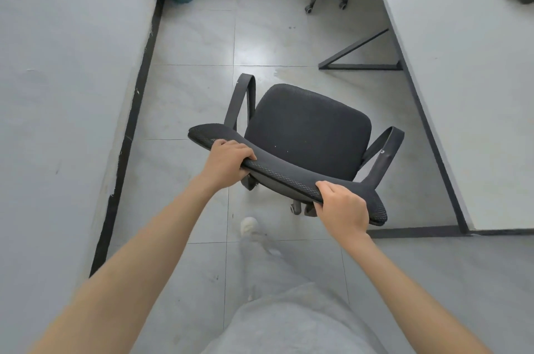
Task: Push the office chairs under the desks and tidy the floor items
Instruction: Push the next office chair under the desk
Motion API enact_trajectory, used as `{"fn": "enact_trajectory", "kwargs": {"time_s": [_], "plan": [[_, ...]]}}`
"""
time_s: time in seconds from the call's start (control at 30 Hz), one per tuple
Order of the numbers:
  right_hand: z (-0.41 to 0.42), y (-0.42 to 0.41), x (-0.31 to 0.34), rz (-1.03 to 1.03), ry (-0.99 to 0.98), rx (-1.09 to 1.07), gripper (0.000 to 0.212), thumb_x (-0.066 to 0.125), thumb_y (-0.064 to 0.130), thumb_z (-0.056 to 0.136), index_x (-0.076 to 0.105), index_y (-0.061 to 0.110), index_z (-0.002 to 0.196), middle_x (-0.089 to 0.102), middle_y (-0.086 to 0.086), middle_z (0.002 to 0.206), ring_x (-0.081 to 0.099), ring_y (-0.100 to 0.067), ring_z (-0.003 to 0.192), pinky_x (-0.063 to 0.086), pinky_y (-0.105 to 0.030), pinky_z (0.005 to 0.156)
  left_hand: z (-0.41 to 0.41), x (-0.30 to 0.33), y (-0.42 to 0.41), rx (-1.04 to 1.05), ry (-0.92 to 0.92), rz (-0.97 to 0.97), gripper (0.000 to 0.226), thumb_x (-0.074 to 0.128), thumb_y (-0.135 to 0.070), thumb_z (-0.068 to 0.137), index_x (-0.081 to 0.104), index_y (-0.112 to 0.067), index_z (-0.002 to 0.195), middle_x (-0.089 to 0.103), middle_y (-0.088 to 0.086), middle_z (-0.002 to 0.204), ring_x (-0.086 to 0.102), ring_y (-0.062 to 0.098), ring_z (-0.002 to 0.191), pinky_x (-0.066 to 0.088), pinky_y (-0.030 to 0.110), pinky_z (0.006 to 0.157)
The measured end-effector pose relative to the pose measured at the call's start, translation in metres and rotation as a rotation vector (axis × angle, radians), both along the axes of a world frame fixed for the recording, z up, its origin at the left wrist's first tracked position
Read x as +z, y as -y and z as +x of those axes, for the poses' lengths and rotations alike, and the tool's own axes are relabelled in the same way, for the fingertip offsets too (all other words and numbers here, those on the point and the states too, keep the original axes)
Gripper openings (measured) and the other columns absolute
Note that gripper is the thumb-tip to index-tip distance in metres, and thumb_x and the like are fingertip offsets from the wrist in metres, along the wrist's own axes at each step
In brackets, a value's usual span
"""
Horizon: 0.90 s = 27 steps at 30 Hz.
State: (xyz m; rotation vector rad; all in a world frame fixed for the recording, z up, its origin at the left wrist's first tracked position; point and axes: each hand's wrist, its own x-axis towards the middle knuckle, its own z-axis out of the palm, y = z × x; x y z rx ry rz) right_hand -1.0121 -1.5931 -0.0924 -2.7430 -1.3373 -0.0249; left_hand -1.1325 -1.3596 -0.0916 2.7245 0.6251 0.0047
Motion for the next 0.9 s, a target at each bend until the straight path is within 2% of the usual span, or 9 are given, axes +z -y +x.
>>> {"fn": "enact_trajectory", "kwargs": {"time_s": [0.2,0.37,0.6,0.7,0.8,0.9], "plan": [[0.001,-0.079,-0.011,0.047,0.024,-0.165,0.028,0.08,0.012,0.05,0.063,0.015,0.072,0.063,0.004,0.06,0.061,-0.02,0.055,0.039,-0.022,0.037,0.039,-0.002,-0.09,-0.117,0.017,0.018,0.02,0.061,-0.015,0.079,0.067,-0.019,0.097,0.069,-0.006,0.105,0.056,0.021,0.104,0.026,0.032,0.096],[0.004,-0.137,-0.005,0.073,0.007,-0.308,0.032,0.083,0.014,0.046,0.065,0.016,0.072,0.063,0.004,0.061,0.062,-0.019,0.054,0.038,-0.023,0.035,0.078,0.009,-0.158,-0.279,-0.057,0.005,0.022,0.059,-0.018,0.081,0.066,-0.022,0.102,0.066,-0.01,0.111,0.053,0.016,0.111,0.023,0.028,0.098],[-0.001,-0.219,-0.001,0.085,0.001,-0.47,0.038,0.086,0.016,0.043,0.067,0.016,0.075,0.064,0.006,0.063,0.062,-0.015,0.054,0.04,-0.021,0.036,0.123,0.001,-0.245,-0.453,0.036,0.037,0.024,0.064,-0.007,0.067,0.068,-0.02,0.087,0.07,-0.008,0.095,0.062,0.022,0.095,0.033,0.034,0.088],[0.0,-0.262,-0.004,0.117,0.017,-0.568,0.037,0.085,0.015,0.045,0.067,0.015,0.077,0.065,0.006,0.064,0.063,-0.016,0.057,0.04,-0.021,0.037,0.151,0.0,-0.287,-0.535,0.053,0.055,0.024,0.064,-0.007,0.067,0.067,-0.02,0.086,0.07,-0.009,0.094,0.062,0.021,0.094,0.032,0.034,0.087],[0.001,-0.314,-0.008,0.118,0.035,-0.681,0.035,0.084,0.015,0.047,0.066,0.014,0.077,0.065,0.004,0.064,0.063,-0.017,0.057,0.04,-0.021,0.038,0.179,-0.001,-0.334,-0.674,0.066,0.058,0.021,0.062,-0.01,0.074,0.067,-0.02,0.092,0.07,-0.007,0.097,0.06,0.022,0.099,0.031,0.036,0.091],[0.006,-0.361,-0.009,0.125,0.024,-0.823,0.033,0.082,0.012,0.049,0.066,0.012,0.077,0.066,0.001,0.065,0.064,-0.021,0.059,0.043,-0.024,0.04,0.207,0.005,-0.378,-0.864,-0.032,0.074,0.025,0.058,-0.018,0.083,0.063,-0.019,0.108,0.066,-0.004,0.11,0.054,0.022,0.11,0.027,0.036,0.098]]}}
